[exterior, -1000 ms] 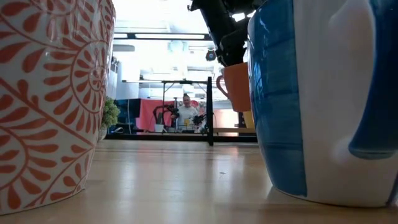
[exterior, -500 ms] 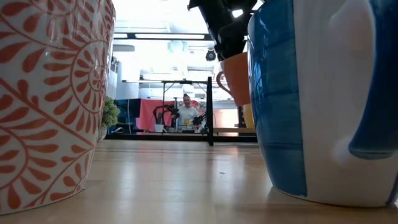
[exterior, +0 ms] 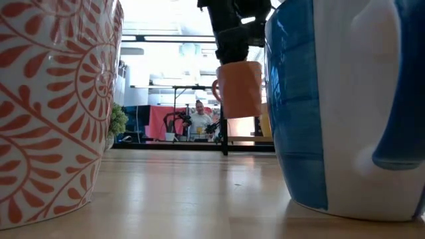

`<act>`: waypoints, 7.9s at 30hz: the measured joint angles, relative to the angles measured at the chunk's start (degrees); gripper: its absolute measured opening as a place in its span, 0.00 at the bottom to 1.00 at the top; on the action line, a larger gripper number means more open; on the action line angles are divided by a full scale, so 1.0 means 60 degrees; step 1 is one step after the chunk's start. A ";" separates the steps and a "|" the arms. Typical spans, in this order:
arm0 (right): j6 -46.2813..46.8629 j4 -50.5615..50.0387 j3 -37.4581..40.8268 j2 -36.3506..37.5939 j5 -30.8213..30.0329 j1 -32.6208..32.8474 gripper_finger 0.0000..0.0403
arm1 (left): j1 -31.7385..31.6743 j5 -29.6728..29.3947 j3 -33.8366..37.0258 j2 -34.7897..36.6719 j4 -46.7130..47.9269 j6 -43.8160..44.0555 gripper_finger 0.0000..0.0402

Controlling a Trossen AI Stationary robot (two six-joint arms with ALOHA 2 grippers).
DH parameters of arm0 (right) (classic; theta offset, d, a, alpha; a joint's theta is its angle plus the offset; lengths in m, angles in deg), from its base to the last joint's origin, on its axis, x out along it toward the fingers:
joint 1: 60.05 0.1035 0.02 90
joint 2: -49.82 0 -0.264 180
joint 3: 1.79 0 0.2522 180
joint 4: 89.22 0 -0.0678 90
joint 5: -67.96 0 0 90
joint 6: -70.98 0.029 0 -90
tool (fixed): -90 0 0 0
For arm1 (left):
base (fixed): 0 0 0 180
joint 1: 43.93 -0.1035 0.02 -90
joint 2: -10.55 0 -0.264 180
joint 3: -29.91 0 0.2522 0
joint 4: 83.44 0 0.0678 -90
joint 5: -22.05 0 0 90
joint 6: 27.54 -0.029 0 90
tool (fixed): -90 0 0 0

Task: Place coffee mugs
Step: Put the orange mug on the shelf

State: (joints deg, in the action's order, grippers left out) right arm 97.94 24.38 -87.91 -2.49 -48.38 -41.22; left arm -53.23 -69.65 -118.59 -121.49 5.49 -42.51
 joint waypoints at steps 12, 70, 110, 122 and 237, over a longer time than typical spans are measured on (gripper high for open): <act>-0.0254 -0.1025 0.0018 0.0959 -0.1273 0.0955 0.29 | 0.0159 0.0745 0.0004 -0.0241 0.0197 0.0460 0.03; 0.0436 -0.1923 0.0018 -0.0098 -0.0733 0.0449 0.29 | 0.0661 0.1089 -0.0018 0.0942 0.2158 0.1061 0.37; -0.1319 0.0843 0.0022 -0.4670 0.1990 -0.2876 0.29 | 0.2866 0.0412 1.5777 1.2544 -0.9577 0.5993 0.30; -0.1457 0.0750 0.0022 -0.6675 0.3123 -0.3096 0.30 | 0.2878 0.0408 1.5770 1.2566 -0.9369 0.5906 0.30; -0.5826 -0.0366 -0.3555 -0.7955 0.4592 -0.7759 0.00 | 0.2867 0.0059 1.5759 1.2562 -0.8724 0.5713 0.30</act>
State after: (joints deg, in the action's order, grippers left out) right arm 62.99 22.18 -109.24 -50.22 -20.83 -87.78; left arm -36.03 -69.29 -24.03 -46.11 -46.85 -8.23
